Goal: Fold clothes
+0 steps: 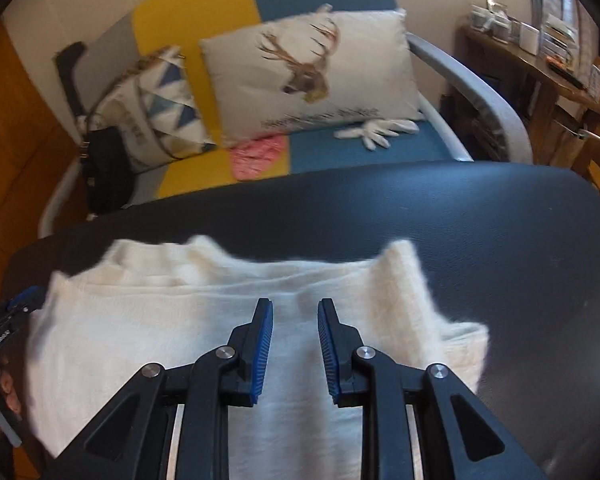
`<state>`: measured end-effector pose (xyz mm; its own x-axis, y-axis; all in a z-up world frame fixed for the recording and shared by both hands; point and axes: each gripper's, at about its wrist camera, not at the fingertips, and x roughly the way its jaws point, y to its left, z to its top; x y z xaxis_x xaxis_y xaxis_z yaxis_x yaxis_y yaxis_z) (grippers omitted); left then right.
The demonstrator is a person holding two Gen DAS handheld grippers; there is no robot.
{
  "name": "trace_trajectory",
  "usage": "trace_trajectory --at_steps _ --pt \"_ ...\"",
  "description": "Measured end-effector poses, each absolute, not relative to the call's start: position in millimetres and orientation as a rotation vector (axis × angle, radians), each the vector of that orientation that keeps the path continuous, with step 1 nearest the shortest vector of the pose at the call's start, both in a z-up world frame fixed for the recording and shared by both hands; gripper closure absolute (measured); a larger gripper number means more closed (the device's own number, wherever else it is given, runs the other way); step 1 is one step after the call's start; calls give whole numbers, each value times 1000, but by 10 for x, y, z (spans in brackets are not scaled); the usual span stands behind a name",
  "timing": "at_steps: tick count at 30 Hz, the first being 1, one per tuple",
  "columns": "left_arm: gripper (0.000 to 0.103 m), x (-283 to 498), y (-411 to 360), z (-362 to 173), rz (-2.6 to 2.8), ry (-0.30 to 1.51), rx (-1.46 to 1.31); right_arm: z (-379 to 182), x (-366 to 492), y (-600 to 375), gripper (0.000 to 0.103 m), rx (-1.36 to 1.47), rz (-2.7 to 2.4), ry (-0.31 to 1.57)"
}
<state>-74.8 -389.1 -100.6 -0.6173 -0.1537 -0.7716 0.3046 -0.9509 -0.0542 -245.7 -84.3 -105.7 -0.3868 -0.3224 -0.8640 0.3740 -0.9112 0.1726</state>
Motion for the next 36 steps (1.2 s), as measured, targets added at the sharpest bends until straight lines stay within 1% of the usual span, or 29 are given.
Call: trace_trajectory --at_steps 1,2,3,5,9,12,15,16,17,19,22,26,29,30,33,35,36 --pt "67 -767 -3910 -1018 -2598 269 1220 -1157 -2519 -822 80 1474 -2309 84" --pt "64 -786 -3928 -1030 -2594 276 1224 -1212 -2543 -792 80 1461 -2299 64" --pt "64 -806 -3947 -1043 -2590 282 1227 -1258 -2564 -762 80 1450 -2289 44" --pt "64 -845 -3985 -1068 -2582 295 1234 -1234 -2553 -698 81 1449 -2258 10" --pt "64 -922 -4060 -1117 -2565 322 1248 -1010 -2515 -438 81 1392 -2313 -42" --pt "64 -973 -3996 -1050 -2595 255 1216 -916 -2532 -285 81 1352 -2348 -76" --pt "64 -1153 -3974 -1221 -2532 184 1326 -1000 -2652 -330 81 1368 -2310 -108" --pt "63 -1183 -3977 -1298 -2514 176 1348 -1063 -2697 -369 81 1395 -2291 -99" --pt "60 -1211 -3980 -1374 -2496 170 1369 -1135 -2752 -396 81 1433 -2288 -68" --pt "59 -1183 -3982 -1358 -2494 177 1361 -1295 -2842 -438 78 1504 -2309 0" --pt "59 -1052 -4020 -1260 -2506 238 1319 -1207 -2825 -415 78 1496 -2310 12" --pt "59 -712 -3915 -1061 -2568 202 1187 -895 -2566 -196 78 1375 -2338 -10" --pt "59 -467 -3797 -1011 -2605 188 1133 -804 -2311 -46 78 1328 -2268 -38" --pt "59 -395 -3740 -1014 -2611 158 1127 -801 -2224 -12 78 1324 -2236 -40" --pt "59 -381 -3642 -1263 -2534 57 1249 -997 -2074 -27 78 1417 -2180 35" --pt "59 -364 -3648 -1254 -2528 68 1241 -1264 -2067 -30 79 1534 -2133 63" --pt "59 -355 -3651 -1248 -2526 75 1236 -1238 -2051 16 79 1513 -2146 26"
